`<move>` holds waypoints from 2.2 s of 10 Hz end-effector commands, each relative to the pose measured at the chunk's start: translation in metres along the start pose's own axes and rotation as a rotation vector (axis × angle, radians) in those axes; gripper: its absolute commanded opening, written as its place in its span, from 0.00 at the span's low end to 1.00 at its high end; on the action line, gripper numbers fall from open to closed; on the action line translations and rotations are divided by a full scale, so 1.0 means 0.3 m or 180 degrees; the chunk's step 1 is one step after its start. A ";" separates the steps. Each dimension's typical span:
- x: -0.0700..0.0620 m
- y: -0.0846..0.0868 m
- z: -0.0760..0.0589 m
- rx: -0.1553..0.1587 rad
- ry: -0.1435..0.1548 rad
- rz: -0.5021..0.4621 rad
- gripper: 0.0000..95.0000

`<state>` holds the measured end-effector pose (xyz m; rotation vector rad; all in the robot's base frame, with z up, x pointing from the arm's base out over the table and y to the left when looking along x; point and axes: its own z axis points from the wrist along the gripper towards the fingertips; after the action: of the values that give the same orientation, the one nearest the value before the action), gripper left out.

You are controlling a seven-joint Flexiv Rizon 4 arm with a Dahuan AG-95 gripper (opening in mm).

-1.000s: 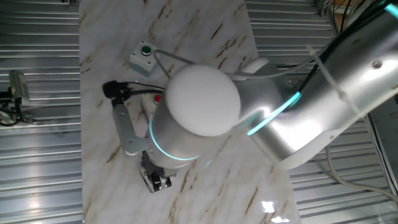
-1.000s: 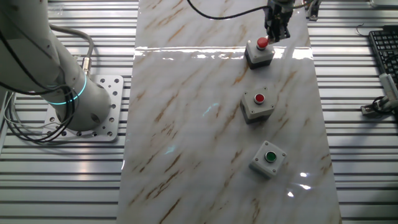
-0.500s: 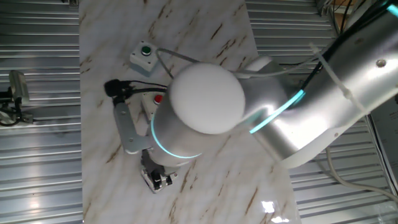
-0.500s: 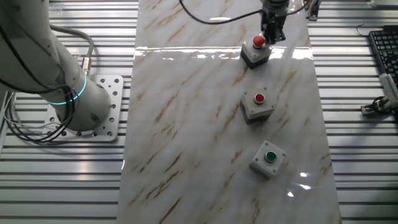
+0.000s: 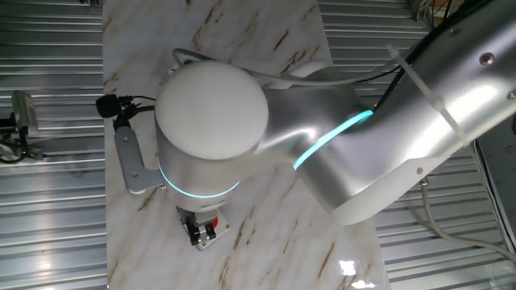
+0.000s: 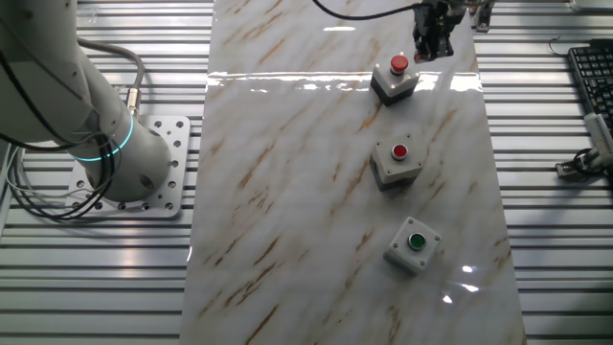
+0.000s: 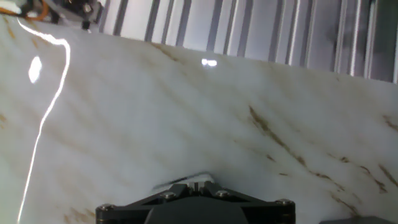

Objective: Press three buttons from left to right in sequence

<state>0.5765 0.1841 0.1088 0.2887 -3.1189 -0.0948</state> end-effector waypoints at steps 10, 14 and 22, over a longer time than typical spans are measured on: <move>-0.009 0.002 -0.011 0.0468 0.0927 -0.0537 0.00; -0.009 0.002 -0.016 0.0383 0.0902 -0.0669 0.00; -0.010 0.007 -0.013 0.0141 0.0849 -0.0913 0.00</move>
<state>0.5785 0.1863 0.1127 0.6869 -2.7998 0.0095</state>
